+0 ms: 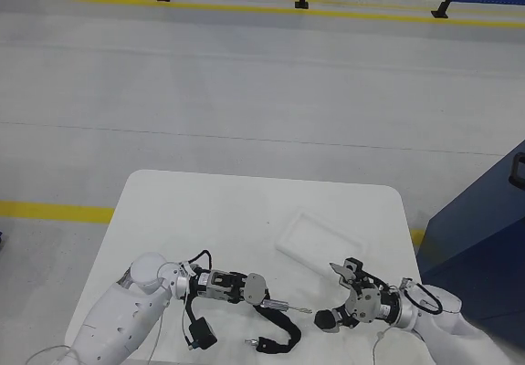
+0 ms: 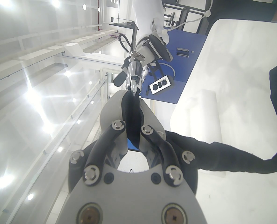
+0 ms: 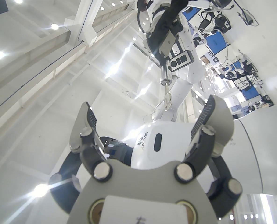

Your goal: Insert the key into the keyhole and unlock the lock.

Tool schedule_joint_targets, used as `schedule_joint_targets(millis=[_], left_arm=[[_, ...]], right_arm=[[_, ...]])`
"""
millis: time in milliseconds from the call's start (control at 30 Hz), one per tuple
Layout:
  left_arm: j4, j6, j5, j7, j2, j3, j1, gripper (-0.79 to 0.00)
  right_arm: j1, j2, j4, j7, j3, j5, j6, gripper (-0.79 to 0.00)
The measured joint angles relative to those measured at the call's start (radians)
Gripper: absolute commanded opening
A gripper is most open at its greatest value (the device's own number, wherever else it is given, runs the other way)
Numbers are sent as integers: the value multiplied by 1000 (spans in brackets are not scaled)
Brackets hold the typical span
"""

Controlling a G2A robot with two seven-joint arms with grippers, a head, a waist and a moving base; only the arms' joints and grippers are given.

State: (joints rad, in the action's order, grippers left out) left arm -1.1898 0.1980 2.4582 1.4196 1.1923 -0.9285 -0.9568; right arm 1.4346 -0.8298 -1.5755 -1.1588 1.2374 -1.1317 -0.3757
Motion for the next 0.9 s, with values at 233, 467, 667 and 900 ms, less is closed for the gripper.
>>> schedule_joint_targets(millis=[233,467,667,900], left_arm=[[0,0,0,0,0,0,0,-785],[0,0,0,0,0,0,0,-785],[0,0,0,0,0,0,0,-785],[0,0,0,0,0,0,0,-785]], right_arm=[[72,12,18,-35,103,-32,35,0],[97,13,7,-32,126,-50,50,0],[97,13,7,-32,126,-50,50,0],[97,13,7,-32,126,-50,50,0]])
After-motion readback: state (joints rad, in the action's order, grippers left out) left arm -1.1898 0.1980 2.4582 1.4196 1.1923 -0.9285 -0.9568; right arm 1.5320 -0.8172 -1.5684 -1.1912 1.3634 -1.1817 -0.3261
